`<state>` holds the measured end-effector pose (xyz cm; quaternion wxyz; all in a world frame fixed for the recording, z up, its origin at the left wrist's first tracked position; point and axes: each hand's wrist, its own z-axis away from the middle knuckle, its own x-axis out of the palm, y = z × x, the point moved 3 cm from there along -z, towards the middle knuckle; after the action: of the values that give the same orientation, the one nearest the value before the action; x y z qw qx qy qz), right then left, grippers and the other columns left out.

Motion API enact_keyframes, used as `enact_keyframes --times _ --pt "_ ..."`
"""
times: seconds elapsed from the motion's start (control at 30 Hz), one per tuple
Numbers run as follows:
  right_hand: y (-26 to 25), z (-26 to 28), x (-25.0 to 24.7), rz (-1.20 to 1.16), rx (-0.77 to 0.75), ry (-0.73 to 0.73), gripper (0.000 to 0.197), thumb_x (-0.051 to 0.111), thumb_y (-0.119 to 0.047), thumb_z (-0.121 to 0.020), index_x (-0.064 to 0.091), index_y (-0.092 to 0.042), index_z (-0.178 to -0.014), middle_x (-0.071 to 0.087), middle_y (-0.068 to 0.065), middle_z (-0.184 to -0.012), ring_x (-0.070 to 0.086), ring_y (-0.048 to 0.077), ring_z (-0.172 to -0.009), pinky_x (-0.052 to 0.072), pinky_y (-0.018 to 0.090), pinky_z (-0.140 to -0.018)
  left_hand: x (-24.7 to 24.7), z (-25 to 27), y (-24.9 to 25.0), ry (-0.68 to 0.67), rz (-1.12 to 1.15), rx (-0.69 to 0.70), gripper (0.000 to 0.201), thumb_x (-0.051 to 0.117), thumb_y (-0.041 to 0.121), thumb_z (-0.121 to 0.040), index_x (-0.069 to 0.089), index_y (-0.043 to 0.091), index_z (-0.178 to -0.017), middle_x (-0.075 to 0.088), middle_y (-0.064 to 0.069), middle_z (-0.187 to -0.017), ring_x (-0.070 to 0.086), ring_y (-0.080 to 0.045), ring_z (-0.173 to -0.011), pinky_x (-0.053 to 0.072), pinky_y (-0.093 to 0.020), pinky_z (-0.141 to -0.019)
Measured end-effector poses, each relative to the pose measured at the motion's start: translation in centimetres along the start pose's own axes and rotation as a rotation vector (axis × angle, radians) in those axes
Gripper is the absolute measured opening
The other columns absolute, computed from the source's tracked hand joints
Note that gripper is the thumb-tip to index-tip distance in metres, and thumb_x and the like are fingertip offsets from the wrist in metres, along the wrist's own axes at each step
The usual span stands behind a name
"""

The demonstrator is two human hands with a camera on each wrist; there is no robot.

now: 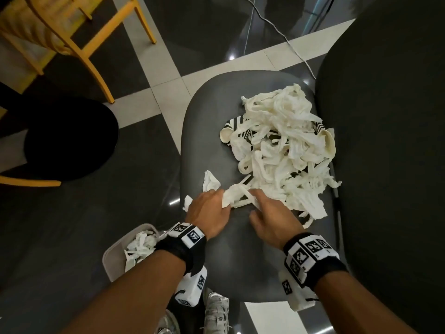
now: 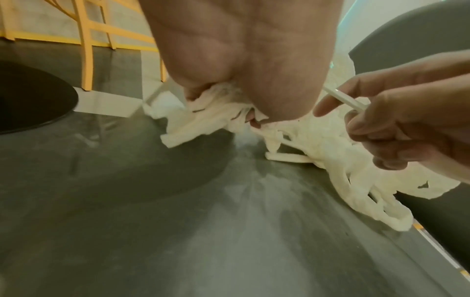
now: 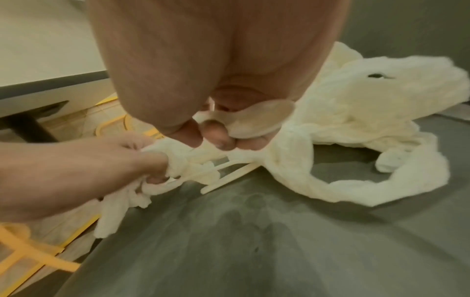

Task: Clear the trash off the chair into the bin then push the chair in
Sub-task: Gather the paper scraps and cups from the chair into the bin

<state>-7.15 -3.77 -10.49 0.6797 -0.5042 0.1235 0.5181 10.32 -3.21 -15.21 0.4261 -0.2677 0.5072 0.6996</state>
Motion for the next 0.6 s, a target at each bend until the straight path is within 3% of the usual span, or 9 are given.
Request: enact_keyframes --times 0.13,0.27,0.3,0.37,0.47,0.53,0.6 --pt "-3.3 -0.1 1.9 0.101 -0.050 -0.019 0.073 0.054 -0.029 -0.092 0.015 -0.048 -0.150 0.065 -0.003 -0.114 0.066 0.024 -0.098 0.056 0.043 -0.083 -3.4 3.1 -3.4 -0.010 0.094 0.045 0.015 0.047 0.024 -0.092 0.055 0.019 -0.080 0.062 0.003 -0.081 0.061 -0.024 -0.075 0.037 -0.030 -0.063" --pt "-7.0 -1.1 5.1 0.326 -0.131 -0.005 0.094 0.063 -0.042 -0.090 -0.007 -0.056 -0.151 0.064 -0.001 -0.119 0.068 0.026 -0.097 0.058 0.045 -0.077 -6.1 6.3 -6.8 0.005 0.203 0.057 0.017 0.052 0.017 -0.090 0.051 0.024 -0.074 0.056 0.008 -0.075 0.051 -0.014 -0.067 0.036 -0.025 -0.064" --pt "-7.9 -1.4 5.9 0.351 -0.139 0.001 0.092 0.063 -0.042 -0.090 -0.004 -0.055 -0.152 0.063 -0.001 -0.120 0.068 0.027 -0.098 0.058 0.045 -0.077 -6.8 7.2 -7.8 0.026 0.238 0.047 0.016 0.052 0.018 -0.088 0.053 0.025 -0.074 0.057 0.009 -0.076 0.052 -0.013 -0.067 0.037 -0.025 -0.064" --pt "-9.9 -2.1 7.7 0.388 -0.145 0.018 0.070 0.059 -0.040 -0.093 0.017 -0.050 -0.148 0.062 0.000 -0.121 0.068 0.029 -0.102 0.057 0.044 -0.078 -7.7 9.0 -10.1 0.072 0.304 0.007 0.013 0.053 0.018 -0.086 0.063 0.021 -0.078 0.062 0.010 -0.079 0.057 -0.012 -0.070 0.042 -0.025 -0.065" --pt "-12.9 -3.2 10.0 0.406 -0.124 0.065 0.026 0.051 -0.037 -0.097 0.042 -0.033 -0.120 0.062 0.002 -0.115 0.068 0.033 -0.099 0.055 0.043 -0.074 -9.0 12.1 -13.9 0.131 0.336 -0.056 0.017 0.055 0.016 -0.086 0.072 0.016 -0.090 0.066 0.013 -0.086 0.060 -0.008 -0.078 0.047 -0.024 -0.074" --pt "-14.1 -3.8 11.0 0.396 -0.038 0.055 0.021 0.051 -0.040 -0.097 0.052 -0.026 -0.112 0.061 0.004 -0.110 0.067 0.033 -0.097 0.055 0.044 -0.075 -9.8 14.5 -16.8 0.205 0.377 -0.135 0.024 0.052 0.017 -0.082 0.074 0.015 -0.092 0.062 0.017 -0.085 0.057 -0.006 -0.079 0.043 -0.019 -0.076" --pt "-14.6 -4.3 12.2 0.383 0.045 0.030 0.024 0.051 -0.041 -0.098 0.060 -0.023 -0.111 0.058 0.006 -0.110 0.066 0.034 -0.096 0.057 0.046 -0.079 -10.5 16.9 -19.9 0.274 0.442 -0.255 0.027 0.049 0.017 -0.079 0.074 0.013 -0.090 0.063 0.014 -0.083 0.059 -0.010 -0.078 0.038 -0.009 -0.071"
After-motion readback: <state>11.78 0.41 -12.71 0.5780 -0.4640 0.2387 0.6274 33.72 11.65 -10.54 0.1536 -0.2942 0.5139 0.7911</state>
